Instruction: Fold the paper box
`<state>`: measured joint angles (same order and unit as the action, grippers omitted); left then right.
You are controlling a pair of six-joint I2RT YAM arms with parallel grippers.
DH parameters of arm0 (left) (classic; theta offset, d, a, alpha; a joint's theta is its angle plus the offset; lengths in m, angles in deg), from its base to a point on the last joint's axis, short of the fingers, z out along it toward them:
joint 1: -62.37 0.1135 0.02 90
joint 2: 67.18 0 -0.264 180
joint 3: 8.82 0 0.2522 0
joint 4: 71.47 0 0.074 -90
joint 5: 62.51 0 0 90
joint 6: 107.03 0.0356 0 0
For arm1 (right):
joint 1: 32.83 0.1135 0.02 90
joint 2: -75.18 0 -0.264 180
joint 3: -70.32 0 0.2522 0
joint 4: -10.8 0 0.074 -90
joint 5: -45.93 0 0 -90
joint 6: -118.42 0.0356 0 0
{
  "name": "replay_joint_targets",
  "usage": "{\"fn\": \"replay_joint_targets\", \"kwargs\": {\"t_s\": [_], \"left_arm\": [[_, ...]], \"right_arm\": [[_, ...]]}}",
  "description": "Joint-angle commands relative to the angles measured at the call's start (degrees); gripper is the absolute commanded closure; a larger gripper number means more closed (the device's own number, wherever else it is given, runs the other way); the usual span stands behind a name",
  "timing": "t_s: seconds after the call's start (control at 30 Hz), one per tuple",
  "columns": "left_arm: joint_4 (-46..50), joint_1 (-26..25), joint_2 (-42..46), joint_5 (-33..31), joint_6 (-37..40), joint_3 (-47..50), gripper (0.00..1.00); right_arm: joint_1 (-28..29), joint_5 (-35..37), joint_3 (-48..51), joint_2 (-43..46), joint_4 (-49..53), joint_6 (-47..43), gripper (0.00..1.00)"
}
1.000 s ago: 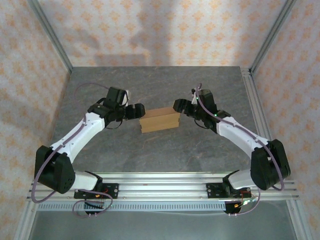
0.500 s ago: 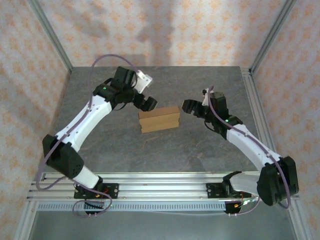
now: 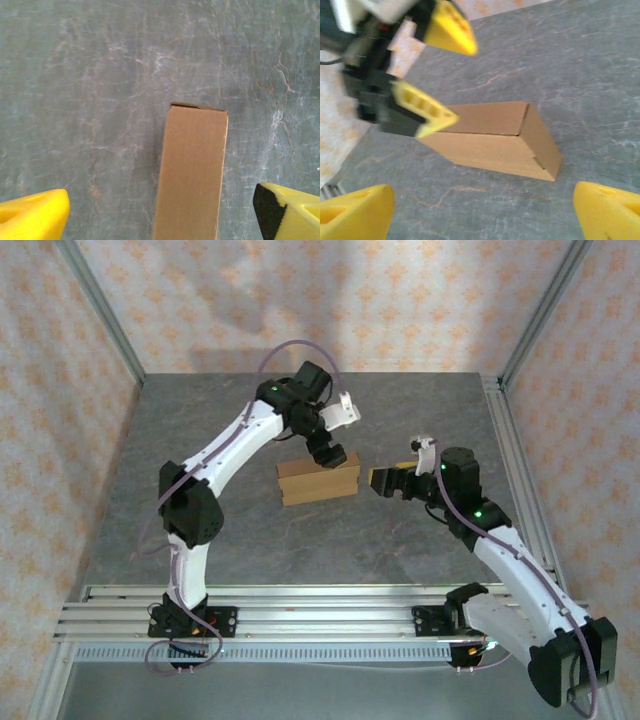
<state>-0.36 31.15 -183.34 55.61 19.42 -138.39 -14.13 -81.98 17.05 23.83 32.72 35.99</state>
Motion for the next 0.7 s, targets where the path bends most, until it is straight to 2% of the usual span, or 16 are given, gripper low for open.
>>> {"fn": "replay_joint_targets", "kwargs": {"t_s": [0.0,0.2,0.3,0.4,0.67], "left_arm": [[5.9,-1.5,-2.7,0.4,3.1,-3.0,0.05],[6.6,-2.2,-6.1,-2.0,4.1,-5.0,0.1],[8.6,-2.2,-6.9,-1.2,5.2,-6.0,0.18],[8.8,-2.4,-6.8,-1.7,5.8,-5.0,0.37],[9.6,-2.9,-7.2,-2.4,7.2,-4.8,0.49]], "right_arm": [[0.0,-5.8,0.3,1.9,-0.2,-2.8,0.08],[0.0,-8.4,-0.2,2.4,0.9,-4.2,0.08],[0.0,-7.4,-0.1,2.1,1.5,-4.7,0.07],[0.0,-6.5,-0.2,2.2,2.3,-5.0,0.07],[0.0,-5.1,-0.4,1.6,2.5,-5.4,0.08]]}}
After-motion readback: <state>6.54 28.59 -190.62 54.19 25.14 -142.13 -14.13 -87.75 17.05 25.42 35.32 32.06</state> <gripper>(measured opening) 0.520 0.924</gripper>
